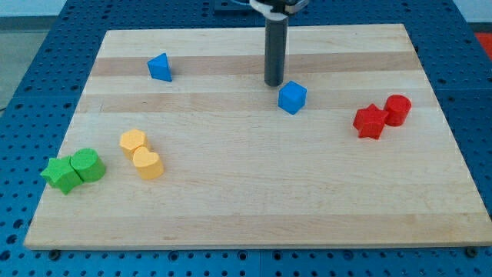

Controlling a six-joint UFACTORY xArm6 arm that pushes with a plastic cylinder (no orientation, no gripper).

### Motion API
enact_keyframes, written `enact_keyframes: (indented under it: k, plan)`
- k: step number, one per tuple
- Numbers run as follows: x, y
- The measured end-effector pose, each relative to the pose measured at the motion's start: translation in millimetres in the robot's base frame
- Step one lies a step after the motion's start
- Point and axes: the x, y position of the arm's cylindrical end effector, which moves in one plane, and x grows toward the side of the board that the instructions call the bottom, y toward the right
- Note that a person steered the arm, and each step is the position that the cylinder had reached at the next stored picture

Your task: Move your arm to the blue triangle

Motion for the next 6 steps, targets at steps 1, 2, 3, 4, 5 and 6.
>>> enact_keyframes:
  k: [1,2,3,4,5,6]
  plan:
    - [34.0,33.8]
    - [54.6,88.1]
    - [64.7,50.8]
    - [89.4,56.0]
    - [83.9,76.5]
    - [56.8,84.4]
